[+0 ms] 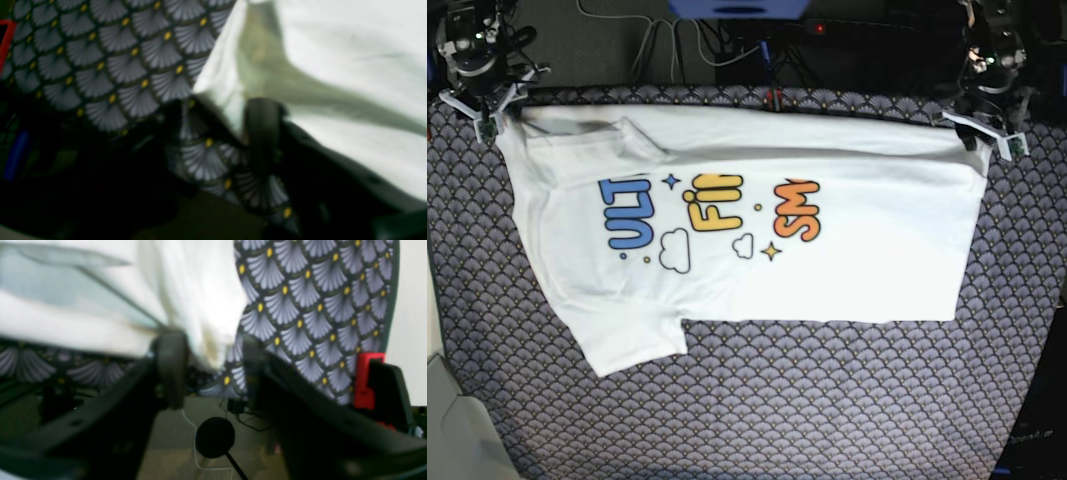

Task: Fold the T-shirt properly
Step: 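Pull both grippers back toward the collar, laying the fold flat, then open both grippers and release the shirt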

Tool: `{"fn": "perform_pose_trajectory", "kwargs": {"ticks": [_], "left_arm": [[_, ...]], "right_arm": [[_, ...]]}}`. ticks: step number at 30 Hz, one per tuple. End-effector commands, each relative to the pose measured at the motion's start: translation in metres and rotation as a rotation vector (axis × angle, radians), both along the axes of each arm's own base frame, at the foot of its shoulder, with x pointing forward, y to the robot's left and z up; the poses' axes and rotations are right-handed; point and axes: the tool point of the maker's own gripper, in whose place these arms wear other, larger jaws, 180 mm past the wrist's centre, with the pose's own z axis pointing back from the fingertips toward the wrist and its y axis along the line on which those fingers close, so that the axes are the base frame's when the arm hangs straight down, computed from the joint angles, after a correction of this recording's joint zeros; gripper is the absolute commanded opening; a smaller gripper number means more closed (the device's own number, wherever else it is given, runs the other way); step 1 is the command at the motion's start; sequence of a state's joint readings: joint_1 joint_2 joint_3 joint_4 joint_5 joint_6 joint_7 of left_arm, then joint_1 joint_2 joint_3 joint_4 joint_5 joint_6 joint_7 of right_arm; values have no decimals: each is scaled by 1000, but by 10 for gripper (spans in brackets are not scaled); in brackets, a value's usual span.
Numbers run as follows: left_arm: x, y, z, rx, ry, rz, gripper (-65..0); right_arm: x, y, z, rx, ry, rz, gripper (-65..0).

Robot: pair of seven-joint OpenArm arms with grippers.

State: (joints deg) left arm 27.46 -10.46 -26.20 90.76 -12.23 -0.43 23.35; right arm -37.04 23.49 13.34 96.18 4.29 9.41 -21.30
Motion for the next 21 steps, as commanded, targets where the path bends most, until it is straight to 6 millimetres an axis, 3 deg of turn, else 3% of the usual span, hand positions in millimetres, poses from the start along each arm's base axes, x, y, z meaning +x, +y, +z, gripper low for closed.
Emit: {"fn": "perform_pose_trajectory", "kwargs": {"ticks": [1,4,8,14,21], "left_arm": [[3,4,6,10,-9,-13,-272],[1,11,9,14,-13,2,-217],[3,39,40,76,-78,51,-217],[17,44,77,123,-165,44,-217],[27,46,86,136,-196,44,-217]], "right_arm": [[3,-6,8,-22,-18,5,-328],[5,-21,16,-49,-38,-27,-313],[9,-40,31,-83,-77,-66,-313],[22,-36,49,-92,-132,-47,-313],[23,-34,50,-90,-133,-43,-313]]}}
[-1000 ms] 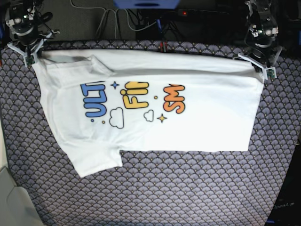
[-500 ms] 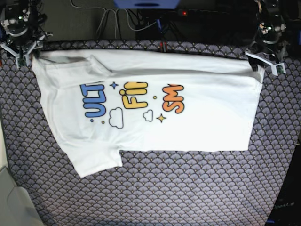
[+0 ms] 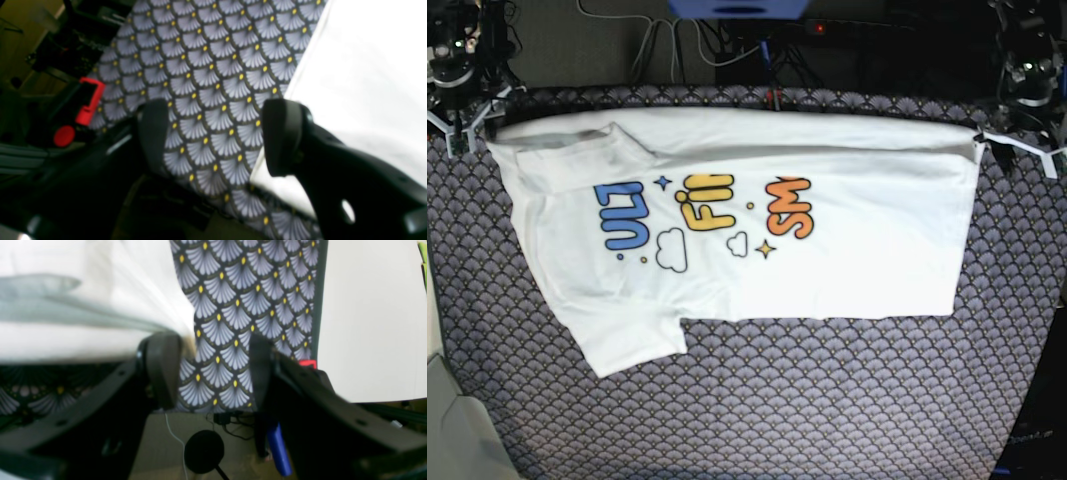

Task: Fold the T-shirt properly
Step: 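Open both grippers and release the shirt, then move both grippers to the hem corners of the shirt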

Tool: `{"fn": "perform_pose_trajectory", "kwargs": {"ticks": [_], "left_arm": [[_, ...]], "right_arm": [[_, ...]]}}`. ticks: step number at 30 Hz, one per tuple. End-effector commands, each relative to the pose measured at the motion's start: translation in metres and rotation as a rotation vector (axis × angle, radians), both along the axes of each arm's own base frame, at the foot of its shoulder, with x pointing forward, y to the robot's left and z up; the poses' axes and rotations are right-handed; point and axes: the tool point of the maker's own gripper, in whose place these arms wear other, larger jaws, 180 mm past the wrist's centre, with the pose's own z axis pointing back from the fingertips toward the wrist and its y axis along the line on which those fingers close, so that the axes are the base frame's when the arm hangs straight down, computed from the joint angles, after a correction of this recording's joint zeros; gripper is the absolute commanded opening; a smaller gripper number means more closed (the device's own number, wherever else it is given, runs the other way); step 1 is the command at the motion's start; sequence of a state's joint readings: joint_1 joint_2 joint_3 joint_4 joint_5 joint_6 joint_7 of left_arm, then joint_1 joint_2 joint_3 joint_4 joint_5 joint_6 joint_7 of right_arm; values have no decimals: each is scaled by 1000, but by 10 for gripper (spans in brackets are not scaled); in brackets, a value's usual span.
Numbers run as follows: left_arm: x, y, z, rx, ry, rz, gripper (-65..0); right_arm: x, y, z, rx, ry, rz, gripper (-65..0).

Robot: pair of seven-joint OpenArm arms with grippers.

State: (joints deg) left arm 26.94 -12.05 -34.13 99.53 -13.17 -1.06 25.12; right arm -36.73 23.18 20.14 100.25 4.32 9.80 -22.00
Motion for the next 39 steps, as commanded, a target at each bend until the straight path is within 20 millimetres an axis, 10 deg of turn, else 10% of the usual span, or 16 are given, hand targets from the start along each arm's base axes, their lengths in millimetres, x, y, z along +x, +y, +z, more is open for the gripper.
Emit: {"fn": "perform_pose_trajectory", "kwargs": {"ticks": [1,23,29,39], "left_arm": [[10,6,17,35,-51,-2,-217],[40,24,50,57,-175,48,-217],[74,20,77,49,-279,38,-217],[172,-27,69,-123,-249,-63,-217]], "right_arm": [[5,-6,11,-29,-30,8,-313],[-37,5,-7,5,54,-14,-313],[8,20,43,-30,-102,61,-312],[150,56,81,10,-150,231,-309]]}}
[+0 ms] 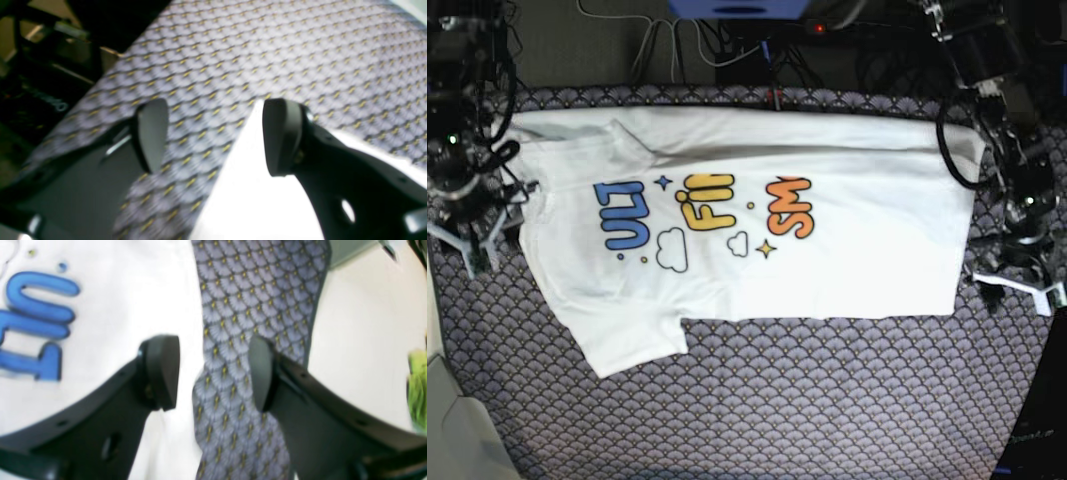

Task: Fold the T-shirt properly
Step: 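Move both grippers to the hem corners of the shirt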

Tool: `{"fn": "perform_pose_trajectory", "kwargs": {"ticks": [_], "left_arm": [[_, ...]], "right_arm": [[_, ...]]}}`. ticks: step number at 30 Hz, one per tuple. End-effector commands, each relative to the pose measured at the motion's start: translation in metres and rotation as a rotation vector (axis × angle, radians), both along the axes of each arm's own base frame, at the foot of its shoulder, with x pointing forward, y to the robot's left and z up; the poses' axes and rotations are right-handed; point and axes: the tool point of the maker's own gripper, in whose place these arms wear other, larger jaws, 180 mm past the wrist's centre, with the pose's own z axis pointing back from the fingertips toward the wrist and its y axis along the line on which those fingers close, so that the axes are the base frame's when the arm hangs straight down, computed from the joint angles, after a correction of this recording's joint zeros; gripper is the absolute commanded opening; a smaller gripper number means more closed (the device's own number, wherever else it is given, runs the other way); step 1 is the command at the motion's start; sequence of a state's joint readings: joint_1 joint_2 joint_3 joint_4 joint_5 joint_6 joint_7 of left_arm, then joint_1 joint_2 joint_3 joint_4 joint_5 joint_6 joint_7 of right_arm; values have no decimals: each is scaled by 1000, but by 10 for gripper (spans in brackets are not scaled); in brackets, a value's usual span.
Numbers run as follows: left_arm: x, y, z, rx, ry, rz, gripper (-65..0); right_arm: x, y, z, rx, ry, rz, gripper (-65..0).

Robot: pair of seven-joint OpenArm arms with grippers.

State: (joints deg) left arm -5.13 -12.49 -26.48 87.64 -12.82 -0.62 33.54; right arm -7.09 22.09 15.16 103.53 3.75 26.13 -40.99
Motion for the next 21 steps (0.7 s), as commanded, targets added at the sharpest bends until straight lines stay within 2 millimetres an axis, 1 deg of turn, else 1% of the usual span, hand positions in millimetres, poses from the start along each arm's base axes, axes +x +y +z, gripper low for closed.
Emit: {"fn": "perform_pose_trajectory", "kwargs": {"ticks": [1,3,4,8,9,13,14,16,19,21], "left_arm": [[11,5,11,22,-26,-5,-217],[27,-4,2,9,2,-36,-217],[33,-5,-2,5,16,-43,-217],[49,-1,-13,-16,52,-37,-217],[54,0,-12,-24,52,-33,-217],[63,3,-25,-52,79,-19,-217],[65,4,-26,-46,75,-16,-217],[67,9,-30,11,78,-14,-217],[68,11,-34,96,93,-24,-217],[68,11,-35,115,101,-26,-217]], "right_arm": [[19,-1,13,-2,-34,6,-309],[43,-6,11,16,-14,-13,-309],[54,-5,9,26,-7,-13,-309],[89,-2,-7,47,58,6,-309],[94,0,-14,54,81,9,-309],[115,4,-28,90,107,20,-309],[118,4,-33,99,113,23,-309],[125,5,-41,122,119,25,-309],[134,1,-53,153,143,9,-309],[141,-3,-55,179,136,-6,-309]]}}
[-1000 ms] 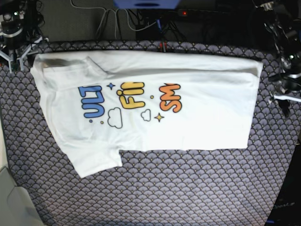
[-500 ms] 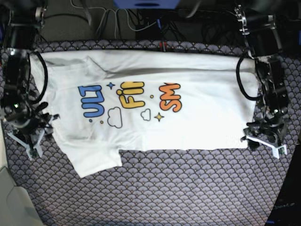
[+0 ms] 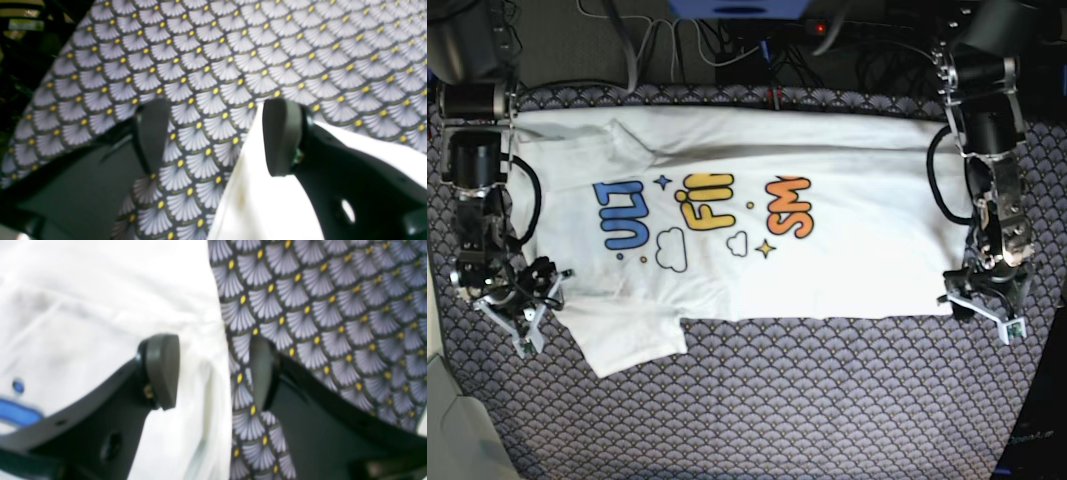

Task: Fold the T-shirt properly
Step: 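Move both grippers to the hem corners of the shirt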

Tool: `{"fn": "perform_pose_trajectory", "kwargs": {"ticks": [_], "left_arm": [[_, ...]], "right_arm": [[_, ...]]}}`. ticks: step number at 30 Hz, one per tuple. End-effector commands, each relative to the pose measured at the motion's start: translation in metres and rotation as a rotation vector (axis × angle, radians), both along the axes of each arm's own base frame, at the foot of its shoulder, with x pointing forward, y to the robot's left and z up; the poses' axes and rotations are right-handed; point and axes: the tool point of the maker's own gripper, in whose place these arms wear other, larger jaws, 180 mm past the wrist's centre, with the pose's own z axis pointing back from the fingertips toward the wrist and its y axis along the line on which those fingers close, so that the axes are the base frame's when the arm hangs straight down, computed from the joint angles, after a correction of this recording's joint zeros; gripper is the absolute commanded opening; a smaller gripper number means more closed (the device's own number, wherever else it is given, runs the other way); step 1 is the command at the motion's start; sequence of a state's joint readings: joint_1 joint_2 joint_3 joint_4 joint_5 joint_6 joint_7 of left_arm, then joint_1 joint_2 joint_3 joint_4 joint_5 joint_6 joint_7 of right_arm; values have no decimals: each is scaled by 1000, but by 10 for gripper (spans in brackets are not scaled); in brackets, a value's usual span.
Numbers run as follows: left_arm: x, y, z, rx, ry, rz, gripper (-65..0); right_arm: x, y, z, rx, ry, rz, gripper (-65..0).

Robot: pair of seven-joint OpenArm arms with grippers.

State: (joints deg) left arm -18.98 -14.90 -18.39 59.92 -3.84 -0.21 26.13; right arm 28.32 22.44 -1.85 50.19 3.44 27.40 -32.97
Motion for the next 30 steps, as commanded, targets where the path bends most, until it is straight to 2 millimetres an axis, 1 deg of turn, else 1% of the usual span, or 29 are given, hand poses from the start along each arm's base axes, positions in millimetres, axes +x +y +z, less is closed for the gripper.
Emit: {"fn": "perform_pose_trajectory", "kwargs": {"ticks": [1,5,8,11,13,15,17,18,20,25,26,27,28,30], "left_arm": [[14,6,26,32,-70,-3,-217],[12,8,25,31,-66,3,-217],[11,9,24,37,-63,3,-217],[11,8,24,35,-62,2,-217],[11,8,24,37,-62,1,-217],[11,8,24,37,-62,1,-217],[11,7,23,37,-59,-1,-217],[12,7,23,38,-59,-2,-217],[12,6,23,36,-61,-3,-217],[14,5,25,35,-65,-2,-217],[14,5,24,33,-63,-1,-217],[12,6,19,28,-48,2,-217],[11,6,11,20,-30,5,-217],[17,8,10,9,-31,12,-217]], "right_arm": [[22,-10,28,2,-85,-13,-309],[31,-14,25,39,-100,-37,-309],[32,-16,24,46,-101,-43,-309],[30,-14,21,50,-94,-42,-309],[31,-4,18,65,-92,-34,-309],[24,0,7,69,-71,-30,-309],[19,2,0,72,-59,-29,-309],[18,2,-1,75,-59,-29,-309],[20,12,-2,92,-74,-18,-310],[12,13,-12,97,-58,-17,-318],[11,13,-13,97,-57,-17,-332],[11,13,-13,97,-58,-17,-356],[11,13,-13,97,-58,-17,-392],[11,14,-13,98,-58,-16,-485]]}}
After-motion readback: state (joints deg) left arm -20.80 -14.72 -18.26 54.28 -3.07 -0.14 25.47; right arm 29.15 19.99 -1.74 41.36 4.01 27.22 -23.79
